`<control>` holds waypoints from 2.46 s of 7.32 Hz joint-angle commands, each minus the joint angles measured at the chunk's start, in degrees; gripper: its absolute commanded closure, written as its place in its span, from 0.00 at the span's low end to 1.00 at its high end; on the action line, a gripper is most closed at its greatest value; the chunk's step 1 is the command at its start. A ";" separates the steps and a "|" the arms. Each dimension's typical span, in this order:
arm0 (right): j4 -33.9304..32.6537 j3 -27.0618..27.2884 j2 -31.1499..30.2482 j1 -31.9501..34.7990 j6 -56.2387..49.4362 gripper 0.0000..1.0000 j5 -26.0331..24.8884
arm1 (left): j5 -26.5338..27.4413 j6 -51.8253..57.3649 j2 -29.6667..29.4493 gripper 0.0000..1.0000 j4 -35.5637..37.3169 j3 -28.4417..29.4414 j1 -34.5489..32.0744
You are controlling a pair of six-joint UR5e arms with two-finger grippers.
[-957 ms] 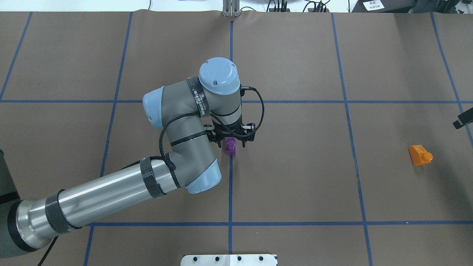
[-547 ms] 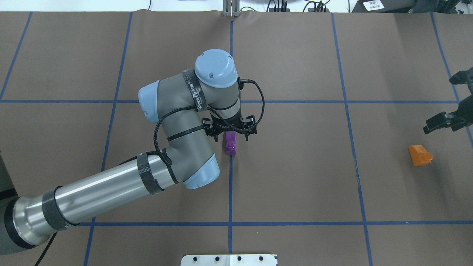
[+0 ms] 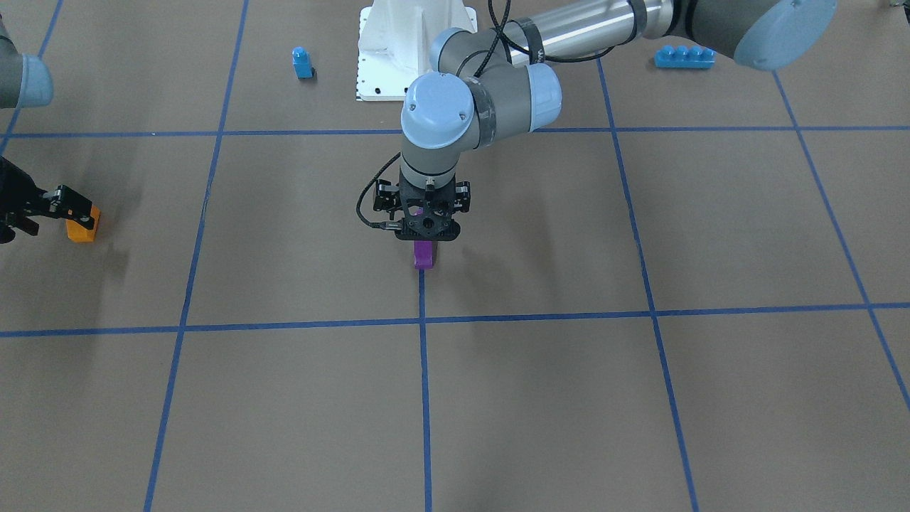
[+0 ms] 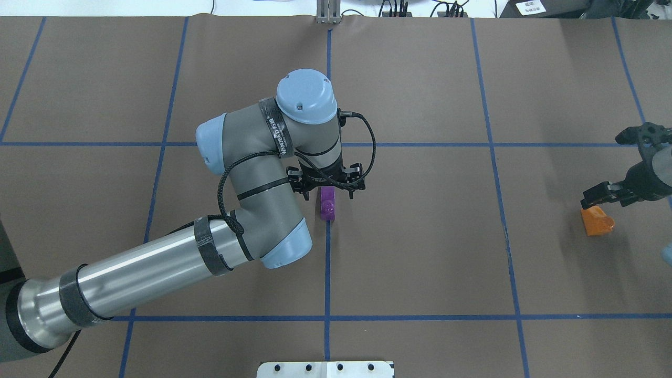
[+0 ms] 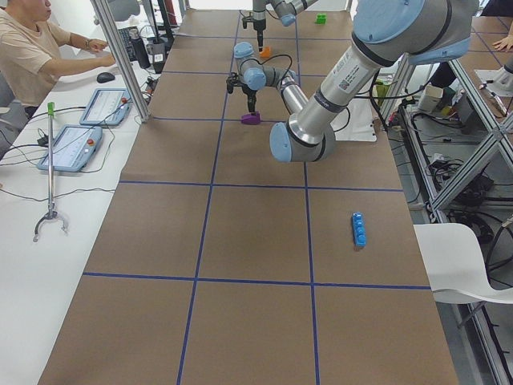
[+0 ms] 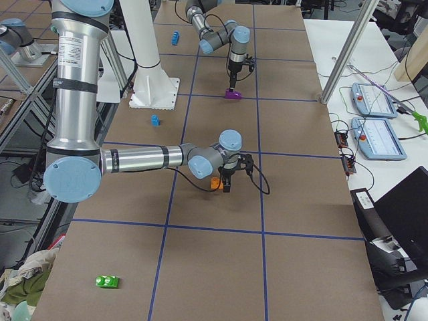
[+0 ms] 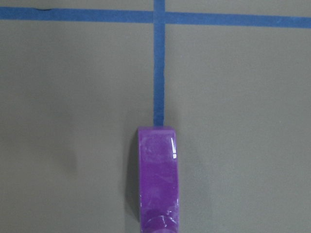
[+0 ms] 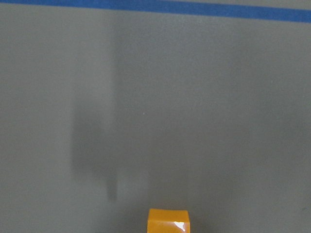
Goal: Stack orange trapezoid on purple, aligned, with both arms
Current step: 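Reach the right gripper down and grasp the orange trapezoid block, then carry the orange block toward the purple block while the left gripper withdraws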
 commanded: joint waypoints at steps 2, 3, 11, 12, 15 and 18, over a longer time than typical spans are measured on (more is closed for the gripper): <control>1.25 -0.30 -1.44 -3.12 0.18 0.01 0.03 | 0.00 -0.09 0.00 0.01 0.03 -0.23 0.03; 1.25 -0.30 -1.52 -3.13 0.18 0.13 0.11 | 0.00 -0.96 0.09 0.01 0.03 -0.23 0.03; -7.80 10.41 6.52 -4.59 13.03 1.00 2.32 | -0.79 0.96 3.75 0.01 0.03 -5.39 -1.82; -8.07 10.68 12.30 -10.10 21.54 1.00 -1.78 | -0.79 4.19 8.39 0.01 0.20 -10.03 -2.34; -24.23 9.73 33.45 -24.70 34.61 1.00 -11.36 | -0.87 12.98 19.32 0.01 0.21 -18.50 -4.80; -33.30 -2.11 51.53 -30.28 36.64 1.00 -17.02 | -1.92 18.09 25.30 0.01 0.12 -22.20 -6.91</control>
